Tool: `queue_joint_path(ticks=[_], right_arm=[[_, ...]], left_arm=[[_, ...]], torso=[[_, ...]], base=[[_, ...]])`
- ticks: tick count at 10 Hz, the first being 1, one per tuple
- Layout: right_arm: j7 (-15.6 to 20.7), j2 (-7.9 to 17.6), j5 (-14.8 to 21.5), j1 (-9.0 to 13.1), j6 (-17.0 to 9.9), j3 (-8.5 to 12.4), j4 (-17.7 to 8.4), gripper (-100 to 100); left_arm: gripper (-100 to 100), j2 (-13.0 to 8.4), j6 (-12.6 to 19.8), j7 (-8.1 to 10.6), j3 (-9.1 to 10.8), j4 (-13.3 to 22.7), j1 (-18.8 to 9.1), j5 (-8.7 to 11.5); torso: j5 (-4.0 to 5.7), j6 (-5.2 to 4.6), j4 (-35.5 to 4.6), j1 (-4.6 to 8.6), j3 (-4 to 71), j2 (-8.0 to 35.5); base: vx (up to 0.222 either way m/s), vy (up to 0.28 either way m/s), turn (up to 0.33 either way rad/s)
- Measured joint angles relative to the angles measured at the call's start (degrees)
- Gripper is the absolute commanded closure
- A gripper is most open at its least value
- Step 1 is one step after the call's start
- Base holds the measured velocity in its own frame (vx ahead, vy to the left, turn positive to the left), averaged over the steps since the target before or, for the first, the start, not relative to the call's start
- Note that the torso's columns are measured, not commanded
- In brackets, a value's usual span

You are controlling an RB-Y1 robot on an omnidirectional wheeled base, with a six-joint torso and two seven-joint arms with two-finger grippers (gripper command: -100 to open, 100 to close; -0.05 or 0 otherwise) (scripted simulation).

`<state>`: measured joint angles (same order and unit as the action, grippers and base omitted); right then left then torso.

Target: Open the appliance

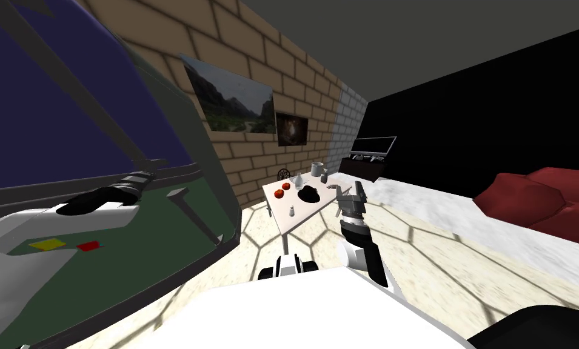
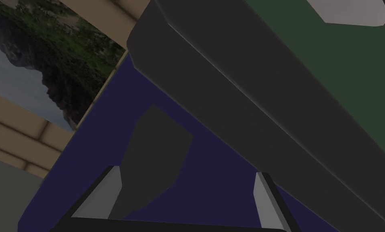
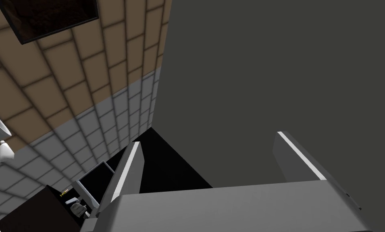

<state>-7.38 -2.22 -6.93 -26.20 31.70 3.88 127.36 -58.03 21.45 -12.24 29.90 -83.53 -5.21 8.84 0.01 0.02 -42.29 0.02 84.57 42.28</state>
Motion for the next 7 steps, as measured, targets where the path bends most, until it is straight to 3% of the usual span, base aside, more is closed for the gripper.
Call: queue_joint_path(ticks=[3, 4, 5, 7], right_arm=[[0.00, 0.00, 0.00, 0.00, 0.00, 0.00, 0.00, 0], [0.00, 0.00, 0.00, 0.00, 0.00, 0.01, 0.00, 0], [0.00, 0.00, 0.00, 0.00, 0.00, 0.01, 0.00, 0], [0.00, 0.01, 0.00, 0.02, 0.00, 0.01, 0.00, 0]], left_arm=[[-100, -3.14, 3.04, -0.14, 1.02, 3.43, -2.63, -0.09], [-100, -3.23, 3.27, -0.14, 1.09, 3.51, -2.69, -0.10], [100, -3.22, 3.24, -0.14, 1.08, 3.50, -2.68, -0.10], [100, -3.35, 3.14, -0.09, 0.64, 2.48, -2.51, 0.53]], torso=[[-0.02, -0.03, 0.00, -0.01, -0.02, 0.02], [-0.04, 0.02, -0.01, -0.06, -0.04, 0.05], [-0.04, 0.00, -0.02, -0.07, -0.04, 0.06], [-0.17, 0.12, -0.11, -0.37, -0.29, 0.49]], base=[[0.018, -0.015, -0.108], [0.000, 0.000, 0.000], [0.000, 0.000, 0.000], [-0.234, 0.068, -0.049]])
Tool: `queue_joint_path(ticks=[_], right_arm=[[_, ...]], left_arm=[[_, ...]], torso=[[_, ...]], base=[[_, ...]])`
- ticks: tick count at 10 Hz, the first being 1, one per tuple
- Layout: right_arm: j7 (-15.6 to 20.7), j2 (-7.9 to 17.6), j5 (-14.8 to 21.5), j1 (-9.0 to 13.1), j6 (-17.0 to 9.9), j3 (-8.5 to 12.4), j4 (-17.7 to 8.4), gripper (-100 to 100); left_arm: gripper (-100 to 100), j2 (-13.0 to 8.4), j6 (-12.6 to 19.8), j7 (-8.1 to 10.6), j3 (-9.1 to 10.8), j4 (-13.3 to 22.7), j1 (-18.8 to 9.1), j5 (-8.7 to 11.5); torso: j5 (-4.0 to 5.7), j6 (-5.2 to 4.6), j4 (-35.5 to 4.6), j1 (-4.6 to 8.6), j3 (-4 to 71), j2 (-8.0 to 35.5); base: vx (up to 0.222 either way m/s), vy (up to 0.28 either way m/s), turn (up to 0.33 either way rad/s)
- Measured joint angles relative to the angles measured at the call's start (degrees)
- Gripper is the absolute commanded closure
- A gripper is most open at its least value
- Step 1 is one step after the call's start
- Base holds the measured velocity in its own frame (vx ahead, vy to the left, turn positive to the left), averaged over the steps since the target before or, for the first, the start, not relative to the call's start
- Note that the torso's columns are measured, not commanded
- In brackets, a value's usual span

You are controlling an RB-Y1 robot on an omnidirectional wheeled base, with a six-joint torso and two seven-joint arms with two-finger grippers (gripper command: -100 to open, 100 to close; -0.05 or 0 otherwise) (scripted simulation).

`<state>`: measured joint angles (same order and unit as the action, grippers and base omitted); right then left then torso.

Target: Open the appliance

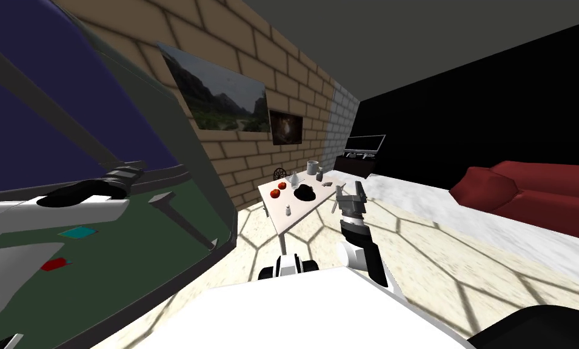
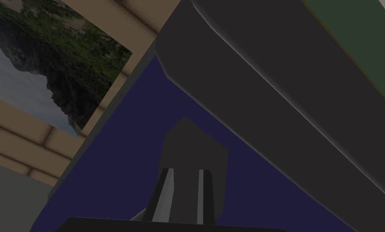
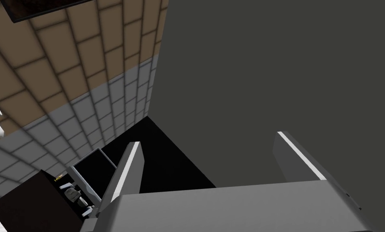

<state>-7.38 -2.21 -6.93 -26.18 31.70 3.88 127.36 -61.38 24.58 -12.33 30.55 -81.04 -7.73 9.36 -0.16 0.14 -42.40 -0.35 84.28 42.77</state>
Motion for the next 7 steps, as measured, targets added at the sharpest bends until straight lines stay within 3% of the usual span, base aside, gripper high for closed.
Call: queue_joint_path(ticks=[7], right_arm=[[0.00, 0.00, 0.00, 0.02, -0.01, 0.00, -0.01, 0]], left_arm=[[100, -0.96, -0.88, 0.52, -4.54, -5.81, 1.21, 5.34]], torso=[[0.07, 0.64, -0.32, -0.47, -0.01, -0.02]], base=[[-0.352, 0.073, -0.050]])
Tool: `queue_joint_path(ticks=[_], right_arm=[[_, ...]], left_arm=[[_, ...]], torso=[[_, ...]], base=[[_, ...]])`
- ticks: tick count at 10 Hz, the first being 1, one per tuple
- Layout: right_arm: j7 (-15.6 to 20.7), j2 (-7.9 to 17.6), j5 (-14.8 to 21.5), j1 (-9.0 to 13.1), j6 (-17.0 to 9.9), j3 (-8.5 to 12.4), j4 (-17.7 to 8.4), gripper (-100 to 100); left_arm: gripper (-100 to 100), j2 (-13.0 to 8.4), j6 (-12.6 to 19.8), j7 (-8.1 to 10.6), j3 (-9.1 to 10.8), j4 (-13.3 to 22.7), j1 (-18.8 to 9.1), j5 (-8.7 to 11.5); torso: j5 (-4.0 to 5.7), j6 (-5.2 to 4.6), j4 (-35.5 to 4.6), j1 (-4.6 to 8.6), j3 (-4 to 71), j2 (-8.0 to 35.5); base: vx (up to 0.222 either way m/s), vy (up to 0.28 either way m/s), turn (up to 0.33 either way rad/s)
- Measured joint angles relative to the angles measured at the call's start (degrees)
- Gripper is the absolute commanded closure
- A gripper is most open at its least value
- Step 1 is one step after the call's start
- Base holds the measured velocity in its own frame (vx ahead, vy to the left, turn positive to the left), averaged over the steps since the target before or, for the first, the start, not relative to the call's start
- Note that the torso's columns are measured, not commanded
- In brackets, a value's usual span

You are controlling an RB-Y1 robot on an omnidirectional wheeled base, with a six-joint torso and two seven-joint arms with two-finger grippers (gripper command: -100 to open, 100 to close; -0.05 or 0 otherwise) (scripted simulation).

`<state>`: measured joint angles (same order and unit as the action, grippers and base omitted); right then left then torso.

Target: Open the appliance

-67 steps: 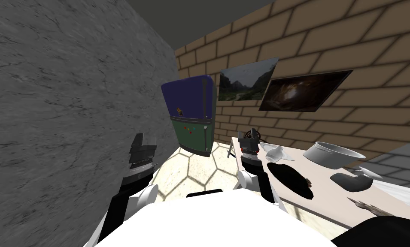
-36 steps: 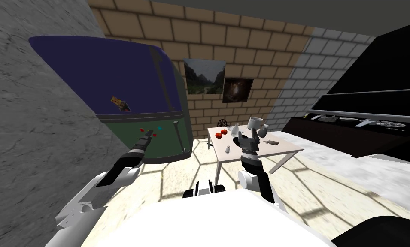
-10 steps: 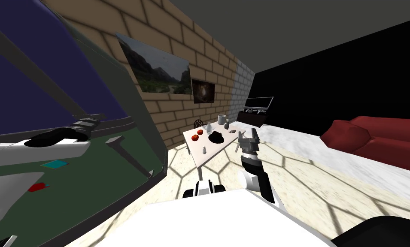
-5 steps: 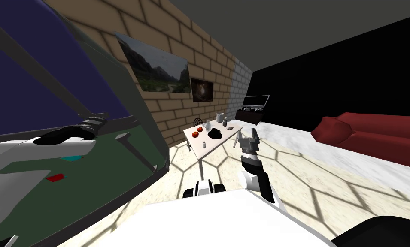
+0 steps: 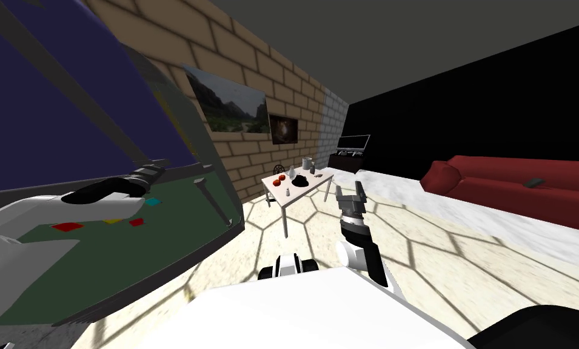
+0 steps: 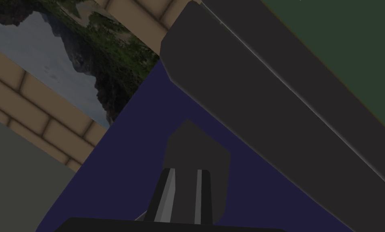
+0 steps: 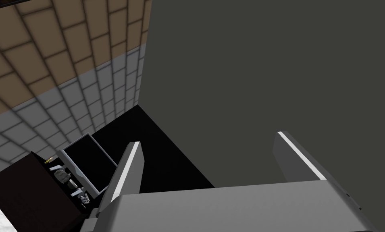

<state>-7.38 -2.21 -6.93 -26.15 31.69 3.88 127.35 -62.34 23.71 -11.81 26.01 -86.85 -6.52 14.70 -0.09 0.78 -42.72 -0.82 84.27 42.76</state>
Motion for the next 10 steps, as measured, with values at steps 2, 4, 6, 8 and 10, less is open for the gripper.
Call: queue_joint_path(ticks=[2, 4, 6, 8, 10], right_arm=[[0.00, 0.00, 0.00, 0.00, 0.00, 0.00, 0.00, 0], [0.00, -0.01, 0.00, -0.01, 0.00, 0.00, 0.00, 0], [0.00, 0.00, 0.00, 0.00, 0.00, 0.00, 0.00, 0], [0.00, -0.01, 0.00, -0.03, 0.00, 0.00, 0.00, 0], [0.00, -0.01, 0.00, -0.05, 0.01, 0.00, 0.01, 0]], left_arm=[[100, -0.65, -0.53, 0.16, -1.37, -1.98, 0.57, 2.06], [100, -1.00, -0.64, 0.30, -2.19, -3.54, 0.72, 3.23], [100, -1.37, -0.63, 0.48, -3.26, -5.20, 1.12, 4.73], [100, -1.93, -1.10, 0.59, -3.83, -6.11, 1.89, 6.14], [100, -4.35, -4.49, 3.55, -6.81, -3.25, 2.29, 6.10]], torso=[[-0.05, 0.11, -0.02, -0.07, -0.06, 0.11], [-0.01, -0.05, 0.09, 0.28, 0.01, 0.02], [0.07, -0.37, 0.16, 0.31, 0.15, -0.25], [0.19, -0.49, 0.31, 0.69, 0.48, -0.78], [0.00, -0.26, 0.34, 0.09, 0.61, -0.86]], base=[[-0.320, 0.079, -0.038], [-0.360, 0.009, 0.013], [-0.356, 0.071, -0.036], [-0.156, 0.000, 0.068], [-0.049, -0.008, 0.053]])
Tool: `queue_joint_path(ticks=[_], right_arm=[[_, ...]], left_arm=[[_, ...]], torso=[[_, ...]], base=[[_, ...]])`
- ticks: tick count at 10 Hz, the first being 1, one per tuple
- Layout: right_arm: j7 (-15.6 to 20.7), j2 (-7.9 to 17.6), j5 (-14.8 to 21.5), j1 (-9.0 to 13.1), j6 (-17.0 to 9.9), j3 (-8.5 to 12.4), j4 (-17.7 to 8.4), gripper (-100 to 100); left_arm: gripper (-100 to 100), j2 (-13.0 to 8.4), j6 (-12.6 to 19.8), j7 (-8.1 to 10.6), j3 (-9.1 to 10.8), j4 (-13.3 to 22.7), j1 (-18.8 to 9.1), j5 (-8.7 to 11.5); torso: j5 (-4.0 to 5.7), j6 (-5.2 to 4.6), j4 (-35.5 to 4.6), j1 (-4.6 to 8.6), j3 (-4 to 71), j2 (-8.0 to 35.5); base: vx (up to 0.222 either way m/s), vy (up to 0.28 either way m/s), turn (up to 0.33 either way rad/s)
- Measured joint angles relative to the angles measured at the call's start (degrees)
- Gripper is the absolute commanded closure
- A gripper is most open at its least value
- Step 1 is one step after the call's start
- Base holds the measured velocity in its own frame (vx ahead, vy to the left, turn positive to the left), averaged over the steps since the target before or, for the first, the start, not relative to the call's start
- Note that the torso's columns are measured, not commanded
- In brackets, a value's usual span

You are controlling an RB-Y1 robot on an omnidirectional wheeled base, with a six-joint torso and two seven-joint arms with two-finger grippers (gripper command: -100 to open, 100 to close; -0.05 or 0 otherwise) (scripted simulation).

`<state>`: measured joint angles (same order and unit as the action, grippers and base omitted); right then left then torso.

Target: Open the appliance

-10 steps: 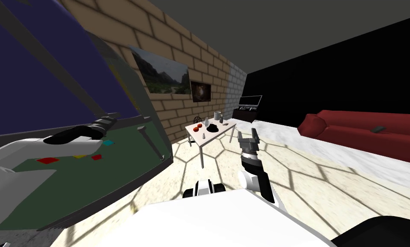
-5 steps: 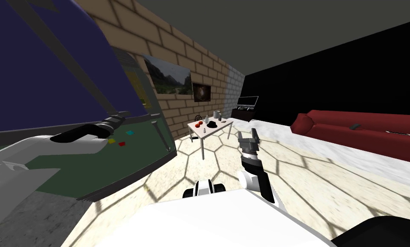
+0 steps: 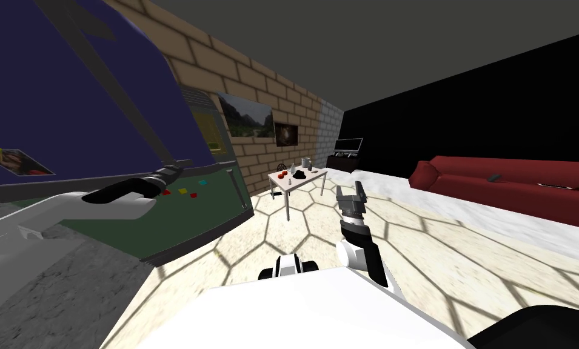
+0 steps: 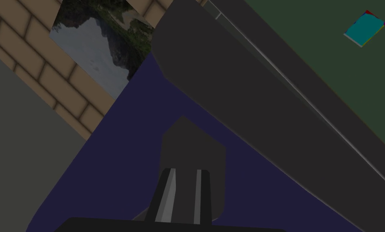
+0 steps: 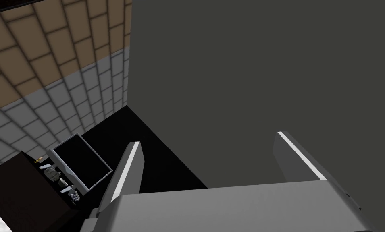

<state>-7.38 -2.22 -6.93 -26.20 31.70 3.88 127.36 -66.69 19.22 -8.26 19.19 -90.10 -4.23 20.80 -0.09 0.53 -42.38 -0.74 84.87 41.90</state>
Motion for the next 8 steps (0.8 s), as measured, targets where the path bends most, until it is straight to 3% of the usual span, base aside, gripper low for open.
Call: queue_joint_path(ticks=[2, 4, 6, 8], right_arm=[[0.00, 0.01, 0.00, -0.01, 0.00, 0.01, 0.00, 0], [0.00, 0.00, 0.00, 0.00, 0.00, 0.00, 0.00, 0], [0.00, 0.01, 0.00, 0.00, 0.00, 0.01, 0.00, 0], [0.00, 0.00, 0.00, 0.01, 0.00, 0.00, 0.00, 0]], left_arm=[[100, -0.06, -3.48, 1.29, -0.07, 0.70, 0.39, -0.30], [100, -2.51, -7.39, 4.28, -2.76, 3.38, 0.32, -0.71], [100, -2.91, -11.43, 5.70, -3.14, 4.39, 0.99, -0.63], [100, -5.07, -15.20, 8.78, -5.22, 5.85, 1.70, -1.21]], torso=[[0.02, -0.16, -0.07, 0.10, -0.21, 0.30], [-0.25, 0.32, -0.21, -0.43, -0.51, 0.74], [-0.06, 0.22, -0.33, -0.35, -0.43, 0.66], [-0.19, 0.55, -0.42, -0.73, -0.50, 0.81]], base=[[-0.011, 0.012, 0.069], [-0.041, -0.001, 0.060], [-0.029, 0.011, 0.098], [-0.061, 0.002, 0.045]])
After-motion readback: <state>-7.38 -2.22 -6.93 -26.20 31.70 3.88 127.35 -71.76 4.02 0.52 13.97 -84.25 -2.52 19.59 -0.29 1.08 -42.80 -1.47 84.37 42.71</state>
